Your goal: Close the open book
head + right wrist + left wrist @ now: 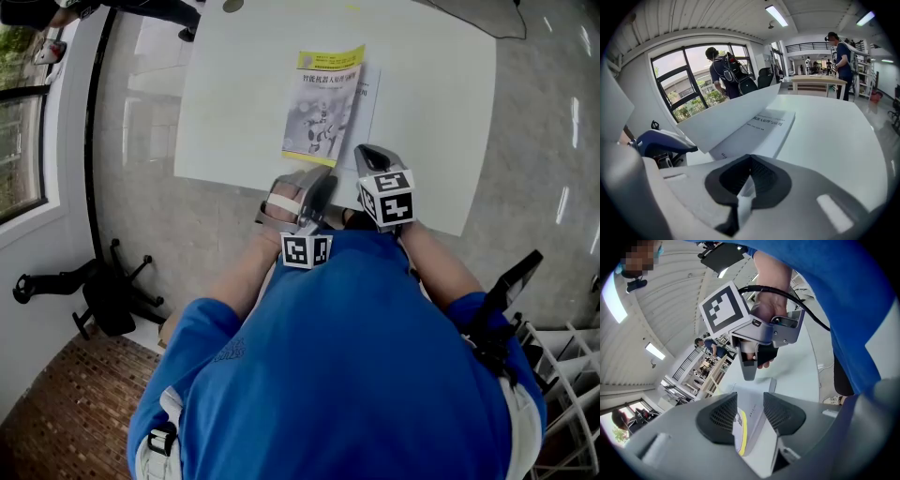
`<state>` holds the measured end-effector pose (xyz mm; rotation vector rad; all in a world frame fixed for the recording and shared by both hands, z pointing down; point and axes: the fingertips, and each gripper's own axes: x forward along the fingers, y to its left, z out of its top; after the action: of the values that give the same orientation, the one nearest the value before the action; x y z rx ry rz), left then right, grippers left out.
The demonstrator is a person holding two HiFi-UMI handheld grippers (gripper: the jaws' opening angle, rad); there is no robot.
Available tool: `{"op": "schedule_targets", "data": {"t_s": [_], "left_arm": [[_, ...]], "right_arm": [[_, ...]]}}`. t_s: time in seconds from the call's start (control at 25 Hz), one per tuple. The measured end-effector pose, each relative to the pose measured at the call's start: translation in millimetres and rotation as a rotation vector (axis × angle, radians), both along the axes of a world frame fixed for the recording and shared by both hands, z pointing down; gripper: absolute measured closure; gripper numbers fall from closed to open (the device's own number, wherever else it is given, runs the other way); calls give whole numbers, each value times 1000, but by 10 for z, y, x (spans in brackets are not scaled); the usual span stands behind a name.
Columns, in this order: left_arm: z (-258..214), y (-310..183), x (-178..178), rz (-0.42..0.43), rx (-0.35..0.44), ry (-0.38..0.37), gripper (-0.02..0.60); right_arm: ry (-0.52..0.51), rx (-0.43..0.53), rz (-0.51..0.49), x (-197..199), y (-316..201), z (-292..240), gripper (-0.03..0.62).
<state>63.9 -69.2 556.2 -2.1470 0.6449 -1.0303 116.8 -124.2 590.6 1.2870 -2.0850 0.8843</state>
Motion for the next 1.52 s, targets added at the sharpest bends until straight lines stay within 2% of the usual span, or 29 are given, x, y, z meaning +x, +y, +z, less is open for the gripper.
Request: {"op": "schedule_targets", "data": {"t_s": [0.16, 0.32, 0.68, 0.96, 1.12, 1.2, 1.36, 1.52], "left_arm": [[96, 40, -25, 14, -51, 2, 397], [209, 96, 72, 64, -120, 5, 398], [487, 171, 202, 128, -321, -8, 417], [552, 144, 224, 135, -357, -7, 431], [489, 145, 207, 116, -359, 29, 441], [406, 149, 189, 85, -368, 68, 471], [273, 84, 107, -24, -360, 133, 544], [123, 72, 28, -130, -356, 175, 574]], "right_arm": [[5, -25, 7, -7, 46, 89, 592], [8, -34, 18, 47, 83, 108, 592], [14, -54, 68, 272, 218, 166, 592], [12, -55, 89, 349, 261, 169, 592], [12, -43, 92, 380, 262, 140, 592], [9, -34, 93, 402, 275, 107, 592], [-8, -11, 89, 440, 291, 21, 592], [-41, 9, 74, 429, 351, -55, 592]]}}
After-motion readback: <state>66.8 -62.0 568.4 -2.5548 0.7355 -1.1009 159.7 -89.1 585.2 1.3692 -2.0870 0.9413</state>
